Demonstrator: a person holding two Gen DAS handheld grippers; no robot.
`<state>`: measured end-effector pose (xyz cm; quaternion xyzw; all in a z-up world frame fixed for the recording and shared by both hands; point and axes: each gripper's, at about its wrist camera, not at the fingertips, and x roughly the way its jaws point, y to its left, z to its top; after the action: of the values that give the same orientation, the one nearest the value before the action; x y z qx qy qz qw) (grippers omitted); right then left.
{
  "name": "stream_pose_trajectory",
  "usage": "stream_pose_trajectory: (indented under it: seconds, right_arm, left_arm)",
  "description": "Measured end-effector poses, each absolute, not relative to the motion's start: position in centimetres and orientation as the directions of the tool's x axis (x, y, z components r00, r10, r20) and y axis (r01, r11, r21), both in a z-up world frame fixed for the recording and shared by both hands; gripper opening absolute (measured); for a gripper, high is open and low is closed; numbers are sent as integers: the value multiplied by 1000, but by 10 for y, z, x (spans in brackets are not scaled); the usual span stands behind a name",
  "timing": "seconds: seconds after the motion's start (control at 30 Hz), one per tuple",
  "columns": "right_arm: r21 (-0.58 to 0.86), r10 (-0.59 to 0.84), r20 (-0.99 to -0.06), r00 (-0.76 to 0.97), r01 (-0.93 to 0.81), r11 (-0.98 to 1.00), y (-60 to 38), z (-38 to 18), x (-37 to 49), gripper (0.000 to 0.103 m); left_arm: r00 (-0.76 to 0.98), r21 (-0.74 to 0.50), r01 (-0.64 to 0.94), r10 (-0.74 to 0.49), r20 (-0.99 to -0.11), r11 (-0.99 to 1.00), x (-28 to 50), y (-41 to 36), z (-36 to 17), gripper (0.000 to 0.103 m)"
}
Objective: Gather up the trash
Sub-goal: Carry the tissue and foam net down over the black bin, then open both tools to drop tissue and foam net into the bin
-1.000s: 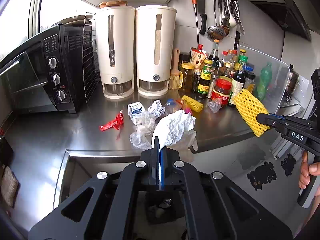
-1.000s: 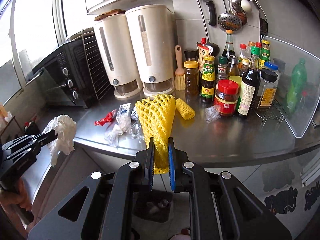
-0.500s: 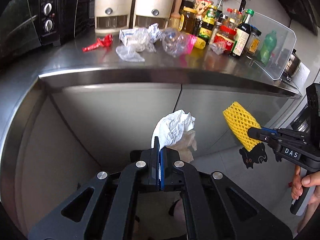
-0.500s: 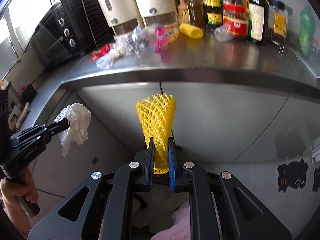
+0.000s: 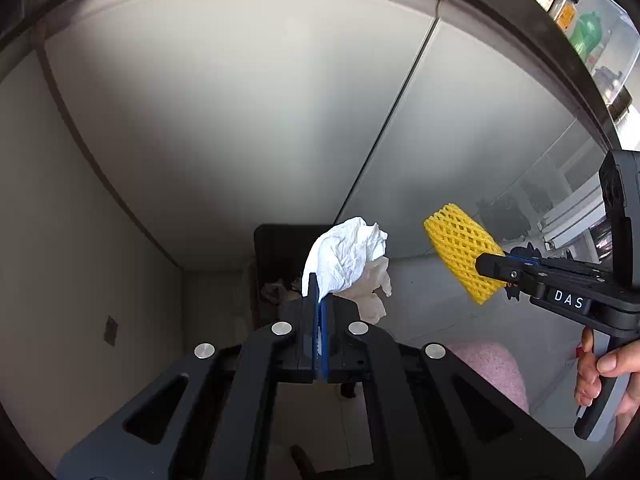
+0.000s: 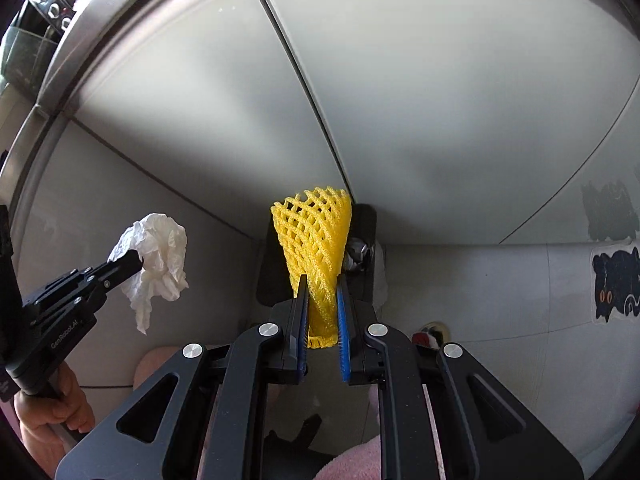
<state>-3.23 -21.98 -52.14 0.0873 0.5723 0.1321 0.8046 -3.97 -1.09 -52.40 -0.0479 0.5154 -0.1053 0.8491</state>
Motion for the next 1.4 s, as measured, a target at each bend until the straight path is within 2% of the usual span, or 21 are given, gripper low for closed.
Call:
stream_pose_trajectory:
  seconds: [0.43,0.8,1.0,1.03,1.07,1.1,1.13,1.17,1.2,1.23,1.27,1.4]
  right_arm:
    - [301,309,-931,192,-69,951,-197,-598,8,13]
    - [283,287,-950,122,-53,958,-180,-634,31,14]
    - [302,303,-946,114,-24,953,-184,-642,49,18]
    - [303,304,-946,115,-24,953,-183,-639,52,23]
    - [305,306,-945,118,-23,952,-184,-637,52,39]
    - [309,309,-943,124,-18,951,-183,-637,51,49]
    - [311,310,-942,132,-14,950,-185,-635,51,60]
    - [306,305,-942,141,-11,952,-184,-633,53,61]
    - [302,300,-943,146,-10,953,-184,-630,53,62]
    - [300,298,-943,149,-9,954,-184,-628,54,72]
    - [294,291,-944,154,-5,956,-184,-624,54,83]
    - [259,257,-947,193,-18,966,-186,-606,50,98]
  left_arm:
    - [307,-165,107,-191,-932,980,6,-17,-613,0]
    - [222,-175,100,-193,-956,980,30,-24,-649,0]
    - [221,-175,89,-191,-956,981,35,-26,-654,1]
    - [220,-180,89,-196,-956,980,35,-26,-654,1]
    - [220,-182,87,-197,-955,979,32,-26,-652,6]
    - [227,-184,86,-199,-953,979,31,-25,-651,10]
    - [232,-185,87,-201,-952,979,31,-25,-649,21]
    - [238,-185,88,-201,-950,979,29,-25,-645,39]
    - [249,-182,89,-199,-948,979,29,-24,-642,48]
    - [264,-175,90,-193,-945,980,28,-24,-638,62]
    - [276,-169,93,-188,-943,981,27,-24,-634,70]
    - [300,-150,104,-175,-938,983,25,-24,-615,87]
